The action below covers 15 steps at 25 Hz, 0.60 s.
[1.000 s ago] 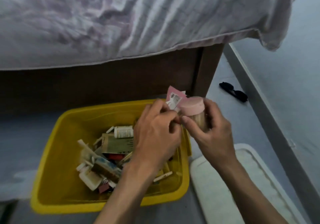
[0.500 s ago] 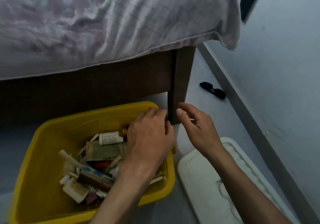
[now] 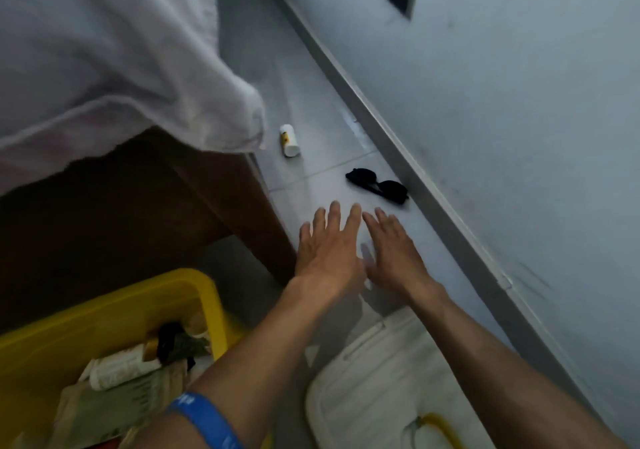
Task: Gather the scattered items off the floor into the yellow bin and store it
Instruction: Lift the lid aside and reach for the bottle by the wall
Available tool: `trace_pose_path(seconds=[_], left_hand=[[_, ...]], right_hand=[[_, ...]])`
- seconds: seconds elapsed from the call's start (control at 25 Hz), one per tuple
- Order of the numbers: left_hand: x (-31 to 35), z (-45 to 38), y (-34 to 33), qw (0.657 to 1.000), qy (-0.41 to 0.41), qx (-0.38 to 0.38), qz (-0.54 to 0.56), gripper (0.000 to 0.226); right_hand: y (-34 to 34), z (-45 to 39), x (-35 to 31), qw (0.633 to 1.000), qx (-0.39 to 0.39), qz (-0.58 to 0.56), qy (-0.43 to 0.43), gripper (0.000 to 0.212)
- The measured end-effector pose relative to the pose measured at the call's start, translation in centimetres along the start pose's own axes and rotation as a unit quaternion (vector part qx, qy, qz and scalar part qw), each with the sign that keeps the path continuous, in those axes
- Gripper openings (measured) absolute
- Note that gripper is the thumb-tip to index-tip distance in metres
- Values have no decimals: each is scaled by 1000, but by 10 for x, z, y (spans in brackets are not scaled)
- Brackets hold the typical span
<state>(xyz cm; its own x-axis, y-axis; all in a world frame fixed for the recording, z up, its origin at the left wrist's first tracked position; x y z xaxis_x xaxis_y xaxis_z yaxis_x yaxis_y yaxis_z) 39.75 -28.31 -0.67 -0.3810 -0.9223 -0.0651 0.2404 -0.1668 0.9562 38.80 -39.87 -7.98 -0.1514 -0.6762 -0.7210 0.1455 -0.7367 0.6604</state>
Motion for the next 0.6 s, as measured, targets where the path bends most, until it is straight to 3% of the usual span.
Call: trace_pose_path(seconds=[0.12,0.4,0.6], left_hand=[[-3,-37,-14,998,34,-18,48,87],[-16,-115,-21,988,138,-16,73,83],[-30,-149,-36,986,155,-17,55,80]], right_hand=[[-25,-31,28,994,-74,77,0,106],[-34,-38,54,980,-50,159,108,95],[-30,-37,52,980,-47,159,112,93]])
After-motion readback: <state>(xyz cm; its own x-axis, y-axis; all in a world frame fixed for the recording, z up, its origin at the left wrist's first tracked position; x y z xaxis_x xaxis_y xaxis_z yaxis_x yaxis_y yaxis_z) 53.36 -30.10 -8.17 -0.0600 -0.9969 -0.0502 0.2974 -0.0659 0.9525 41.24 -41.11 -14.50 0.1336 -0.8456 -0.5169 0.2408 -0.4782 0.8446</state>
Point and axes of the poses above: each hand's wrist, its own z-axis away from the middle knuckle, its own y-axis out of the back of the hand, x = y × z, the point moved 5 cm from there along -z, towards the middle knuckle, and after that the axes turned 15 degrees about -z, right-handed, at the moved point
